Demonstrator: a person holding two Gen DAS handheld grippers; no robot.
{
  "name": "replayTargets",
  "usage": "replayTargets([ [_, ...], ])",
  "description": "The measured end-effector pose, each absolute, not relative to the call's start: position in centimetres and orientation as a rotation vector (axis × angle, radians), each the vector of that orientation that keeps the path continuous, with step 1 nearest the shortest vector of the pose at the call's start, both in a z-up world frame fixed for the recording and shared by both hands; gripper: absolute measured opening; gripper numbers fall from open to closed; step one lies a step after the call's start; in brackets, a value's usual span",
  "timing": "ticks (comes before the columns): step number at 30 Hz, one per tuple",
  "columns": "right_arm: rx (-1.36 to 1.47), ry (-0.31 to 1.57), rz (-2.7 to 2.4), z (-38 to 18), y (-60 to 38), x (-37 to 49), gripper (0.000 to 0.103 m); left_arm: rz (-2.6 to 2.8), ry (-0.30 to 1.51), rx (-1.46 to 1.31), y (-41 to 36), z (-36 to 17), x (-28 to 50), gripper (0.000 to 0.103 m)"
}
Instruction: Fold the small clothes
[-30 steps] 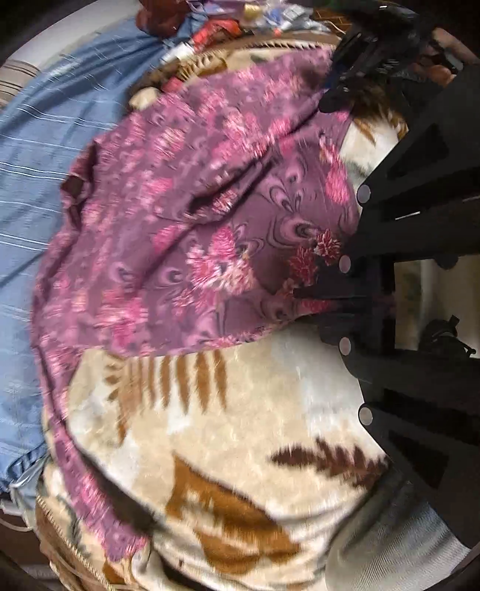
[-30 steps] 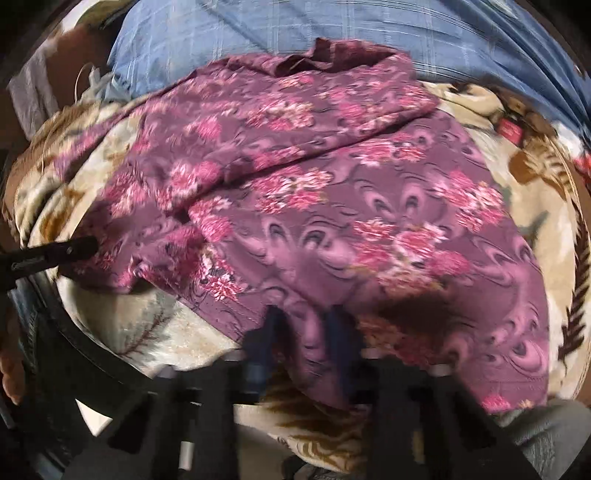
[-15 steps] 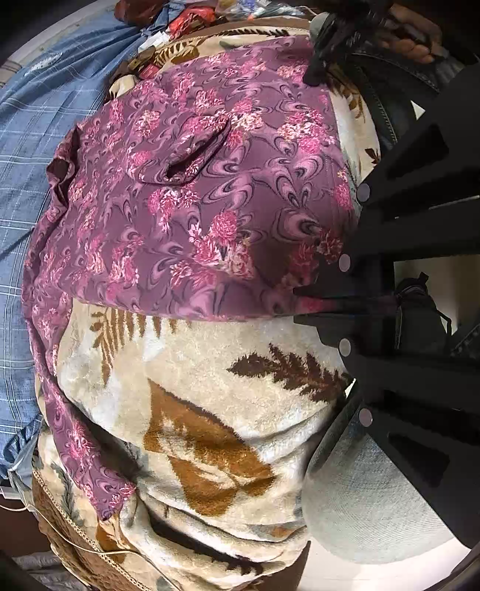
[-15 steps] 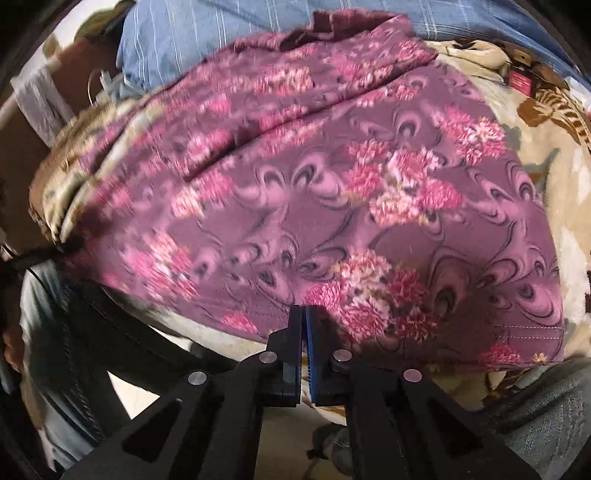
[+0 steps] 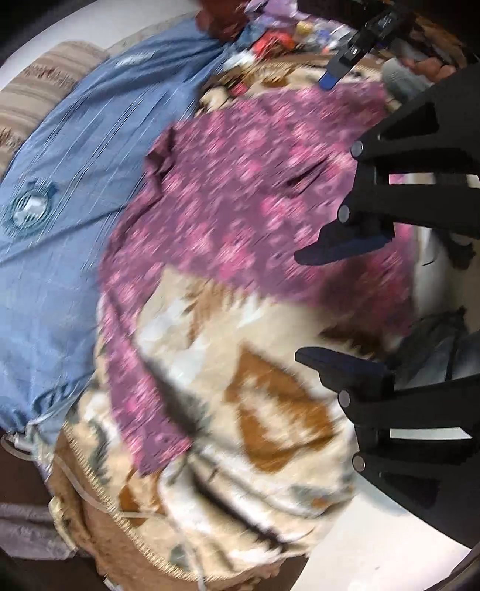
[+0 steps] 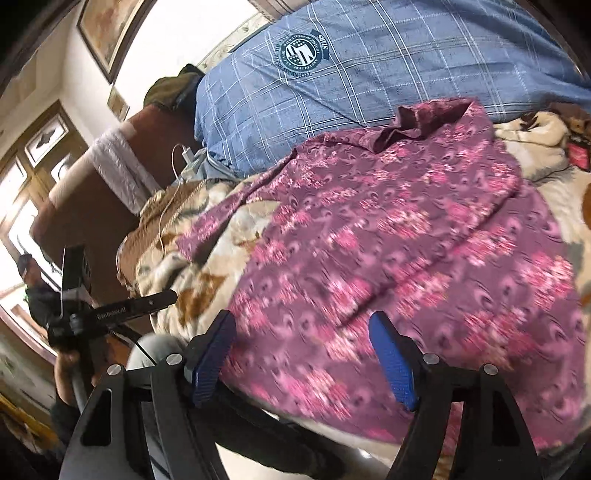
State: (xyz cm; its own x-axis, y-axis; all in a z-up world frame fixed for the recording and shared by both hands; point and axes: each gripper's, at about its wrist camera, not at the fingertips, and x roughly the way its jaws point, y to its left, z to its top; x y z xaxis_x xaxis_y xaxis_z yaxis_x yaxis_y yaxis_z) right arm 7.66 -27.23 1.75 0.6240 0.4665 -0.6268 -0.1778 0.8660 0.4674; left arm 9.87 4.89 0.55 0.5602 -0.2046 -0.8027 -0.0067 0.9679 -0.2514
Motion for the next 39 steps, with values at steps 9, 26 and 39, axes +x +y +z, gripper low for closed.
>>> replayTargets([
  [9, 0.432, 0.842, 0.449, 2.7, -22.5, 14.1, 0.078, -0.049, 1.005, -0.624, 12.5, -2.7, 17.6, 0.05],
  [26, 0.435, 0.991, 0.615, -0.6, -10.1, 24.9, 0.078, 0.069, 0.863, -1.292, 22.8, -11.6, 21.8, 0.048],
  [39, 0.761, 1.111, 0.692, -3.3, -8.1, 33.0, 0.078, -0.248, 0.544, -1.185, 20.2, -4.5, 19.6, 0.007],
])
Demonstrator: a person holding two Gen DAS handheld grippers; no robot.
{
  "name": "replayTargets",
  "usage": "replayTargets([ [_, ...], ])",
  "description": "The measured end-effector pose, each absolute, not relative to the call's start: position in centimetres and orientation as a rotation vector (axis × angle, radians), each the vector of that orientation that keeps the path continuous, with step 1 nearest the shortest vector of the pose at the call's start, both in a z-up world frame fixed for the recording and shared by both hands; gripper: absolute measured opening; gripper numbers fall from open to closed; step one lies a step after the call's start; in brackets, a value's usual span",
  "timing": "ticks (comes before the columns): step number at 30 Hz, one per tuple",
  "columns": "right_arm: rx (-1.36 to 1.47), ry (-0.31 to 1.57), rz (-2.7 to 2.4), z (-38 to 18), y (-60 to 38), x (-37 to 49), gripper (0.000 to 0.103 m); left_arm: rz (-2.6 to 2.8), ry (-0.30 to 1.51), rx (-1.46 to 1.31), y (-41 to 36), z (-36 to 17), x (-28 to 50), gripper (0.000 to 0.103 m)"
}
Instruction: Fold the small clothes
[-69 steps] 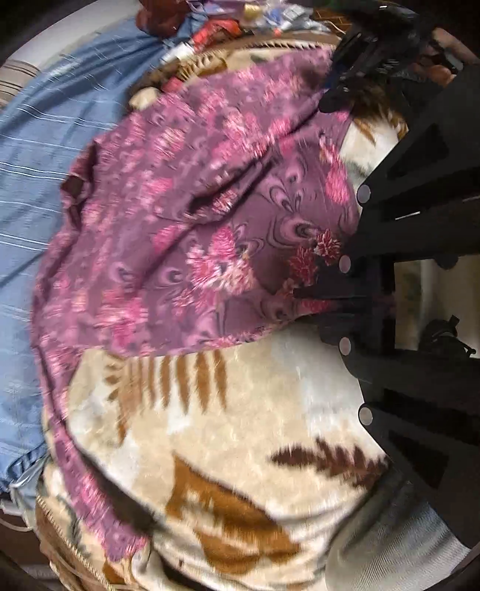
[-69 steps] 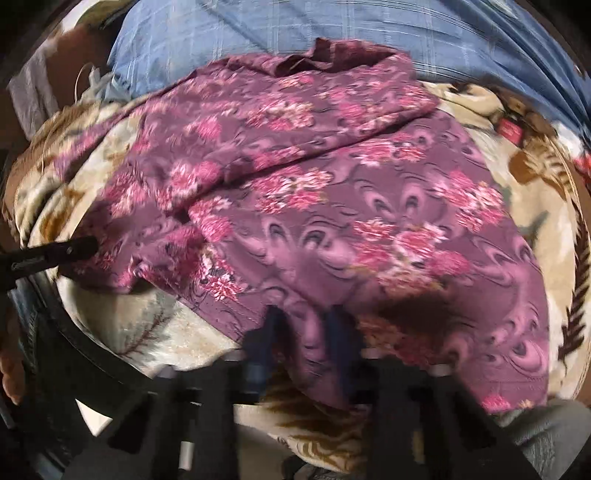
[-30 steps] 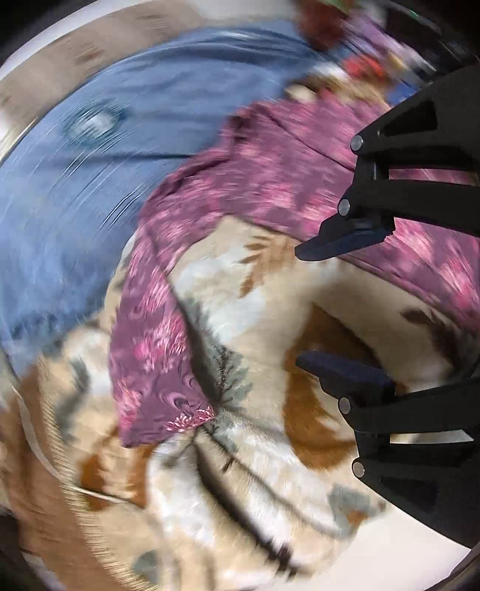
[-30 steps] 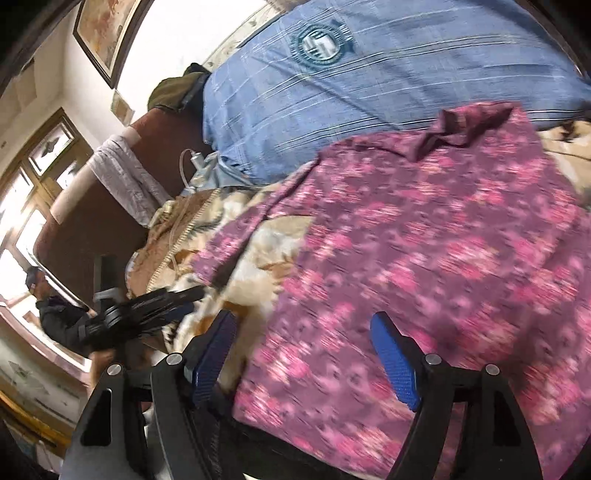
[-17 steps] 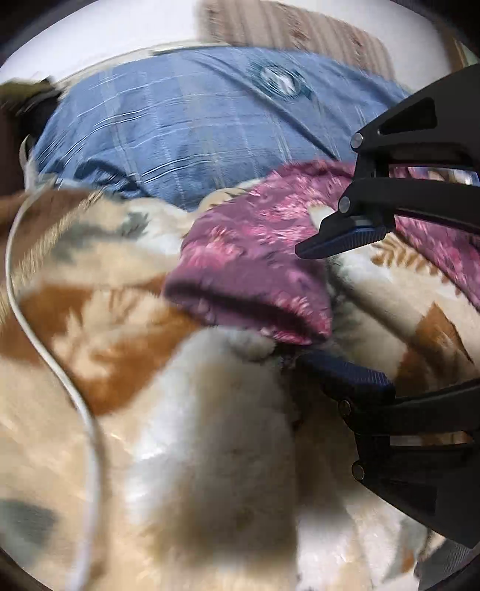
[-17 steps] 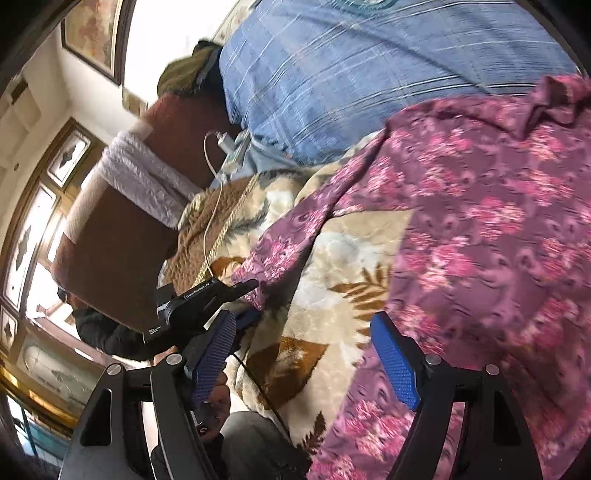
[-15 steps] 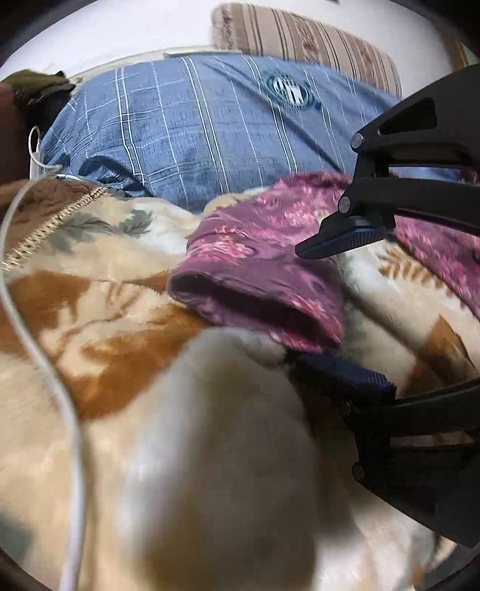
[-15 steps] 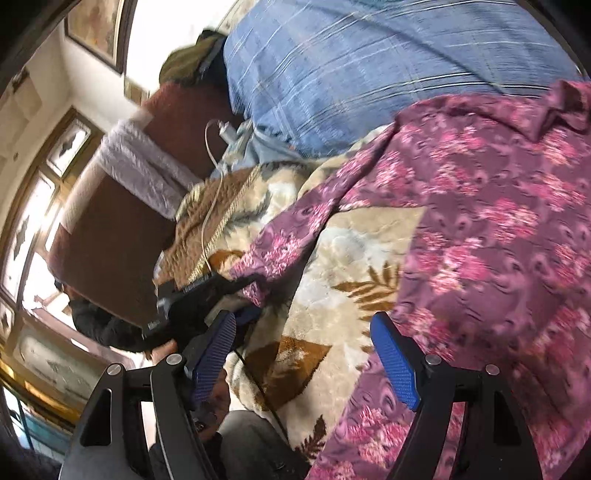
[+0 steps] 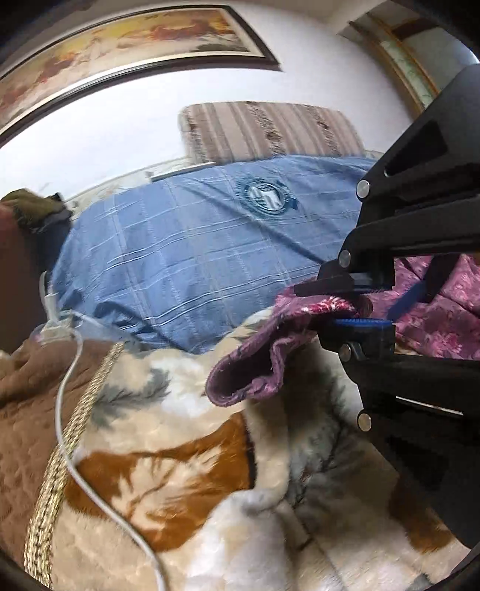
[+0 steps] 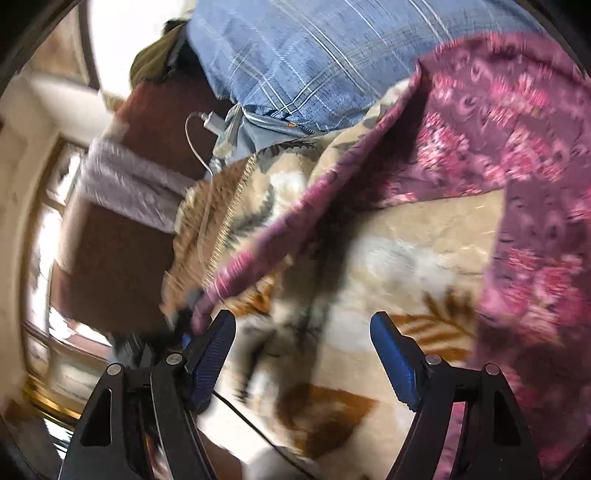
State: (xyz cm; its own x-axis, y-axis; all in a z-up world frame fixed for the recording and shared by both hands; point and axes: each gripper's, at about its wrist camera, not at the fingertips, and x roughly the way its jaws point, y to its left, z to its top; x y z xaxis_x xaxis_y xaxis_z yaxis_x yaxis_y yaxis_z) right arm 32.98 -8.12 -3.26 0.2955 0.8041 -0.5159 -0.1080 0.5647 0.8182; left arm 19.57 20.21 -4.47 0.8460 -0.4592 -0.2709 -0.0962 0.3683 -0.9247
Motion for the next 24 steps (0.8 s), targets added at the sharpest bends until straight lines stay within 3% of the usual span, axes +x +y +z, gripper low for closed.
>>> replayTargets([
  [8, 0.915, 1.197, 0.682, -4.3, -8.9, 34.8, 0.074, -0.314, 0.576, -1.066, 16.3, -2.8, 19.5, 0.007],
  [11, 0.899, 1.149, 0.71, -2.9, -10.1, 34.0, 0.059, -0.364, 0.586, -0.984, 13.5, -1.4, 19.1, 0.007],
  [13, 0.869, 1.122, 0.697, -1.6, -11.7, 33.6, 0.026, -0.41, 0.583, -0.945, 11.4, -0.5, 18.7, 0.007],
  [16, 0.831, 1.068, 0.692, 0.6, -14.9, 32.4, 0.004, -0.469, 0.564, -0.865, 8.3, 1.0, 17.6, 0.007],
  [24, 0.712, 0.923, 0.647, 5.2, -25.1, 27.0, 0.002, -0.702, 0.531, -0.743, -1.6, 3.3, 15.3, 0.008],
])
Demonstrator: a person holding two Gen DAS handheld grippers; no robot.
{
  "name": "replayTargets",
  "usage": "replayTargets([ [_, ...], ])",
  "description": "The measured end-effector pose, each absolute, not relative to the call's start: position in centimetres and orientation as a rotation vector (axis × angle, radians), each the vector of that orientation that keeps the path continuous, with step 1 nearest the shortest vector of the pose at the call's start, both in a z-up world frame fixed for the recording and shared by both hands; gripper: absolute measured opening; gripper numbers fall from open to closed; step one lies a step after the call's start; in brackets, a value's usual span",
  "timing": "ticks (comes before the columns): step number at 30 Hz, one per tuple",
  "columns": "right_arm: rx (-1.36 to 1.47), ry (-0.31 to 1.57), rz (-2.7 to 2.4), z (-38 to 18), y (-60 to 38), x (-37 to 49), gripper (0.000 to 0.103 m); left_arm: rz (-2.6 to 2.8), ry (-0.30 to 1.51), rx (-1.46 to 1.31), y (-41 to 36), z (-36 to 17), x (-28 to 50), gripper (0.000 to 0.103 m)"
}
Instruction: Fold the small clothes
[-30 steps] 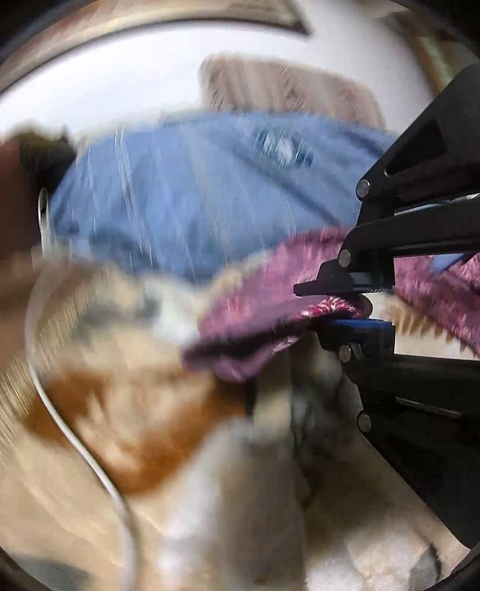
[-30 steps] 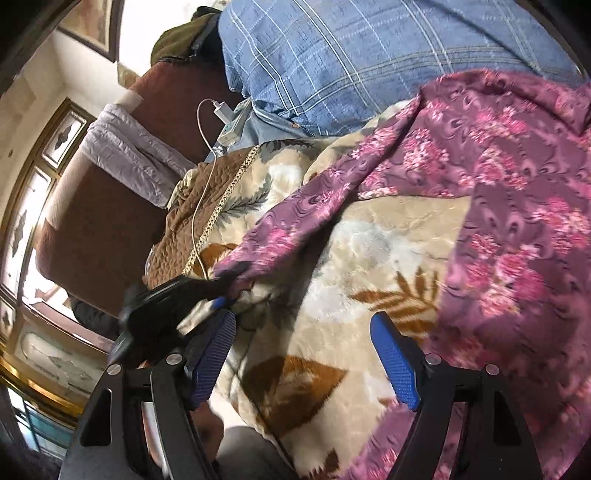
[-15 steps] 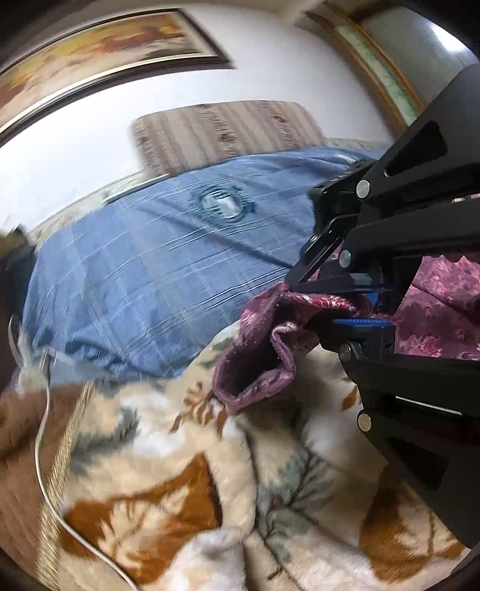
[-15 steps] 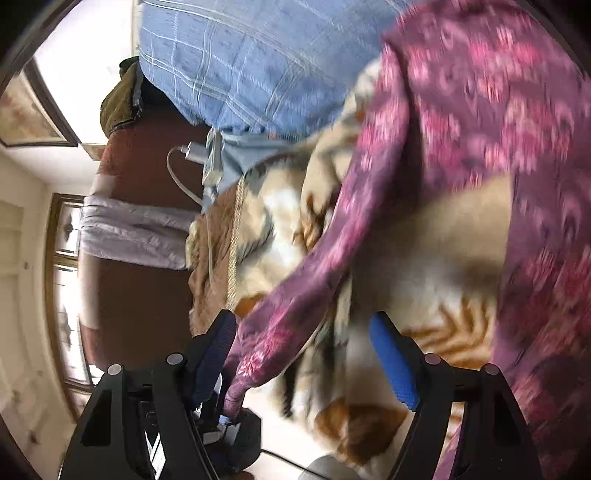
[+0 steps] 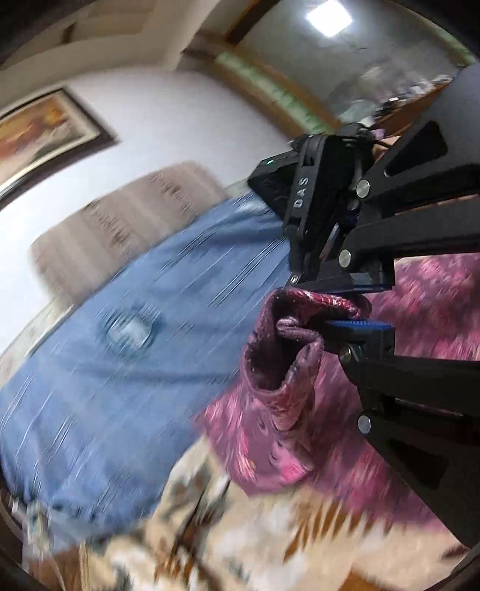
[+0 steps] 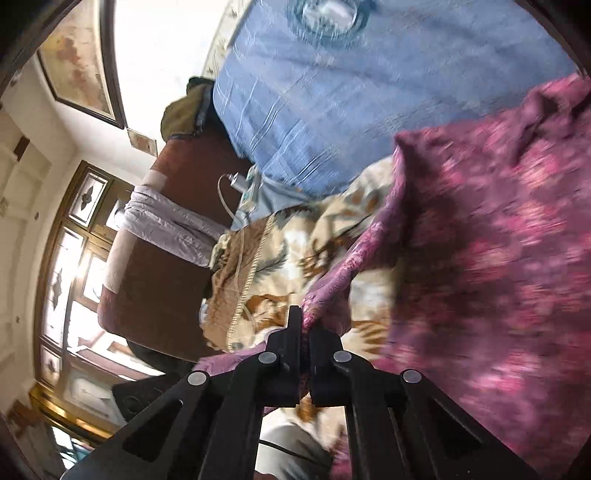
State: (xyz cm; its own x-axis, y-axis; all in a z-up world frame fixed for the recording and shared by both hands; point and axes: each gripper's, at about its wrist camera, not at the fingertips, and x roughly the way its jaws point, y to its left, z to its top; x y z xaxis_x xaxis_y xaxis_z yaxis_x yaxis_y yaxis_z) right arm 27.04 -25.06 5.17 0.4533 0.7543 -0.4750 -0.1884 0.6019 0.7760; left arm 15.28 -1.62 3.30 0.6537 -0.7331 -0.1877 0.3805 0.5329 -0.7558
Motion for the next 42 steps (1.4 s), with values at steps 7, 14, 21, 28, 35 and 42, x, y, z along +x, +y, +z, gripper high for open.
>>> replayTargets([
  [7, 0.696, 1.006, 0.479, -1.2, -34.8, 23.8, 0.002, -1.009, 0.835, -0.524, -13.2, -0.2, 12.5, 0.042],
  [14, 0.735, 1.02, 0.34, -5.7, -38.5, 21.1, 0.03, -1.056, 0.759, -0.534, -11.1, 1.1, 13.6, 0.063],
  [21, 0.707, 0.938, 0.322, -4.9, -38.2, 17.2, 0.06, -0.639, 0.912, -0.738, -3.5, -4.3, 21.1, 0.063],
  [28, 0.642, 0.993, 0.276, -7.1, -36.0, 17.3, 0.008, -0.599, 1.052, -0.889, -2.5, -8.9, 23.8, 0.063],
  [35, 0.52, 0.898, 0.337, -2.0, -35.3, 15.1, 0.007, -0.508, 1.161, -0.898, -3.1, -10.2, 26.3, 0.05],
  [42, 0.553, 0.861, 0.358, -1.4, -37.2, 14.6, 0.007, -0.475, 1.128, -0.818, -3.0, -9.7, 29.4, 0.002],
])
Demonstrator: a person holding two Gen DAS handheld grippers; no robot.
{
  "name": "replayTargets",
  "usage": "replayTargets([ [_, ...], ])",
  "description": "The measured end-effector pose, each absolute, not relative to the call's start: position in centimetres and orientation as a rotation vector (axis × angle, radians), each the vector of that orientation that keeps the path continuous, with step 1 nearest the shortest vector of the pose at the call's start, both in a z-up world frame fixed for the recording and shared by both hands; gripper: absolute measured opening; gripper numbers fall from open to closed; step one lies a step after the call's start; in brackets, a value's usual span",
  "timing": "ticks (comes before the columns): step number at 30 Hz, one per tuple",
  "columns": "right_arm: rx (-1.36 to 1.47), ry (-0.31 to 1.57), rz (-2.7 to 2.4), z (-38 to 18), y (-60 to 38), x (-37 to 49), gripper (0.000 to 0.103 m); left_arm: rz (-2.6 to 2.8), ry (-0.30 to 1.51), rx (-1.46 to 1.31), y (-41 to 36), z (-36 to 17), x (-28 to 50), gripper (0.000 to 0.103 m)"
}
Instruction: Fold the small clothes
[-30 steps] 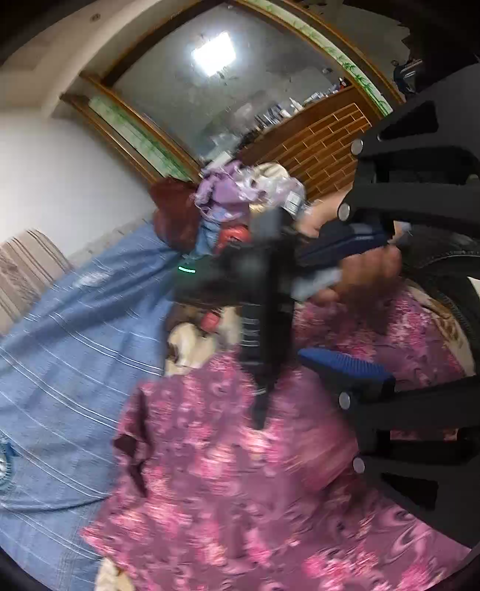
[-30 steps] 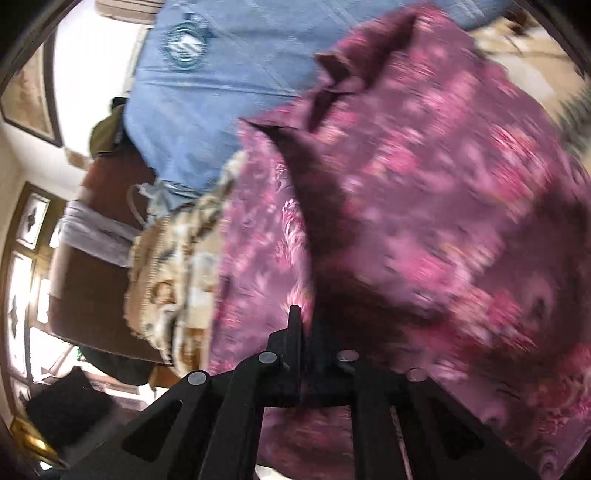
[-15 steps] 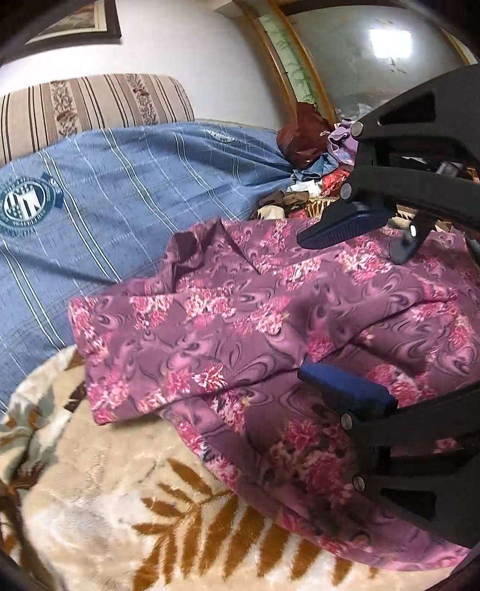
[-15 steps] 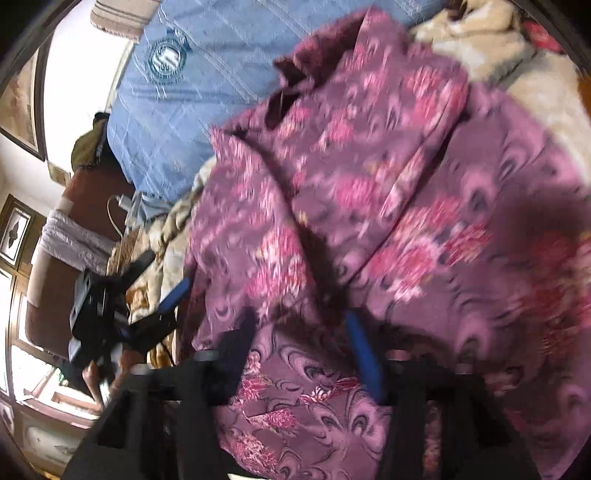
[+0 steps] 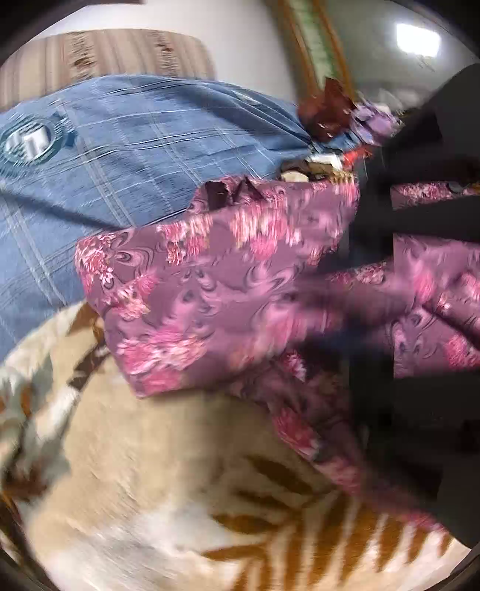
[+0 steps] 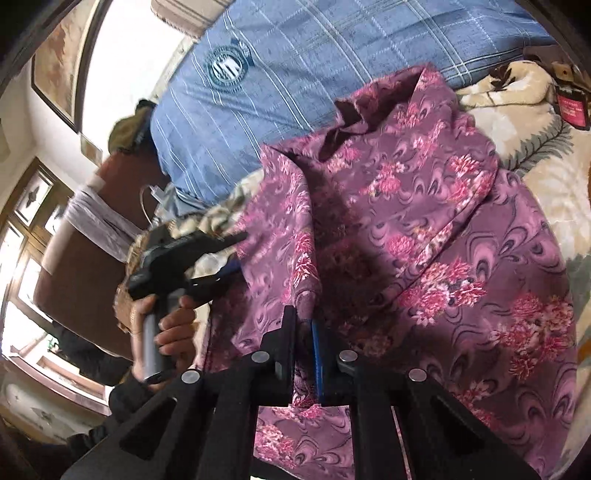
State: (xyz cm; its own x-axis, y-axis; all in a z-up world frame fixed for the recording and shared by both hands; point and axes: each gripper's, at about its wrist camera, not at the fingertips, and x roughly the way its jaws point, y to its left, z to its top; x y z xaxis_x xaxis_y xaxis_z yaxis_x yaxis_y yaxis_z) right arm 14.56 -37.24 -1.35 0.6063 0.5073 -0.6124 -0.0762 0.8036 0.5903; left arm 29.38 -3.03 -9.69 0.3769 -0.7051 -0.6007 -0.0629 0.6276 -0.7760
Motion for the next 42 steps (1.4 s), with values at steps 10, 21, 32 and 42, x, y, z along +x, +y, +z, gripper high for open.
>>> replayTargets([
  [10, 0.581, 1.006, 0.247, -7.9, -39.3, 14.7, 0.013, -0.426, 1.172, -0.672, -5.0, -11.0, 27.9, 0.003],
  [21, 0.525, 0.863, 0.237, -3.1, -39.2, 13.7, 0.068, -0.43, 1.053, -0.68, -2.4, -7.3, 27.2, 0.046],
  [32, 0.543, 0.796, 0.213, 1.1, -39.6, 11.4, 0.069, -0.379, 0.915, -0.455, -3.1, -1.8, 23.7, 0.051],
  [42, 0.365, 0.774, 0.258, 8.1, -41.3, 14.6, 0.089, -0.346, 0.884, -0.241, -3.9, 4.6, 22.9, 0.058],
])
